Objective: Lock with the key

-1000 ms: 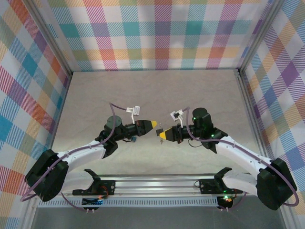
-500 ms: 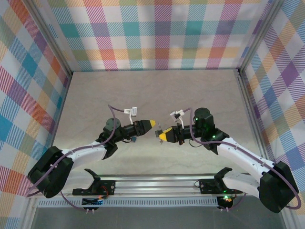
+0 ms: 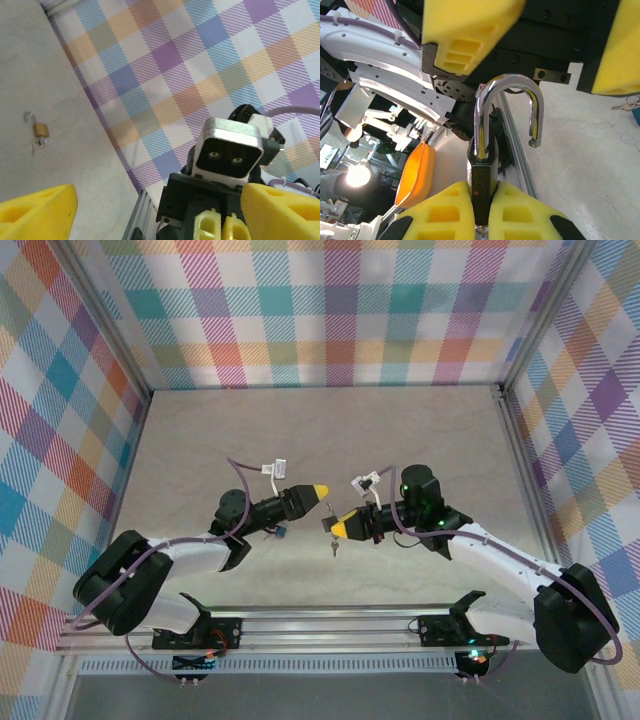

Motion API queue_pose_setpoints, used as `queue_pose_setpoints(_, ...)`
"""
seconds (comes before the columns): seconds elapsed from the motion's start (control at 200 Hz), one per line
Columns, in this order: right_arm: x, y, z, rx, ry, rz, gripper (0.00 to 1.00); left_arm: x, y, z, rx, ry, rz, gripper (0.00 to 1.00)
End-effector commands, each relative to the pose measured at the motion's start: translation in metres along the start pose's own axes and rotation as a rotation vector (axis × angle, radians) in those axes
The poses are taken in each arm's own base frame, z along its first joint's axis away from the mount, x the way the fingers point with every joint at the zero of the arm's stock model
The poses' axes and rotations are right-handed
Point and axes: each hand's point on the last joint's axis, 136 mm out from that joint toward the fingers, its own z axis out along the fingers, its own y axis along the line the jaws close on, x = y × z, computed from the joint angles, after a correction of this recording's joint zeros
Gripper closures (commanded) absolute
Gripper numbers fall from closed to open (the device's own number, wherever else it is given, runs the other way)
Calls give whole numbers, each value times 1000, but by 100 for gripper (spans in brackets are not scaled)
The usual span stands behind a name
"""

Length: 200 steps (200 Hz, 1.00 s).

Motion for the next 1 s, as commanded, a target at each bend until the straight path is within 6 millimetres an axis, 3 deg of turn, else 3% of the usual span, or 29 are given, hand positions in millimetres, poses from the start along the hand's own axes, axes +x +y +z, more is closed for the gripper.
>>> queue_pose_setpoints(0.0, -12, 18, 2, -64, -3, -66, 100, -8, -57, 3, 183, 6, 104, 15)
queue_pose_setpoints(0.27, -16, 12, 6, -59, -5, -57, 100, 9, -77, 0, 244, 80, 98, 16)
queue_pose_setpoints(0.525, -21, 15, 6, -65, -7, -67, 100, 27, -73, -5, 245, 141, 84, 17)
queue_pose_setpoints(0.995, -16, 5, 7, -29, 8, -49, 100, 28, -85, -9, 273, 154, 105, 26)
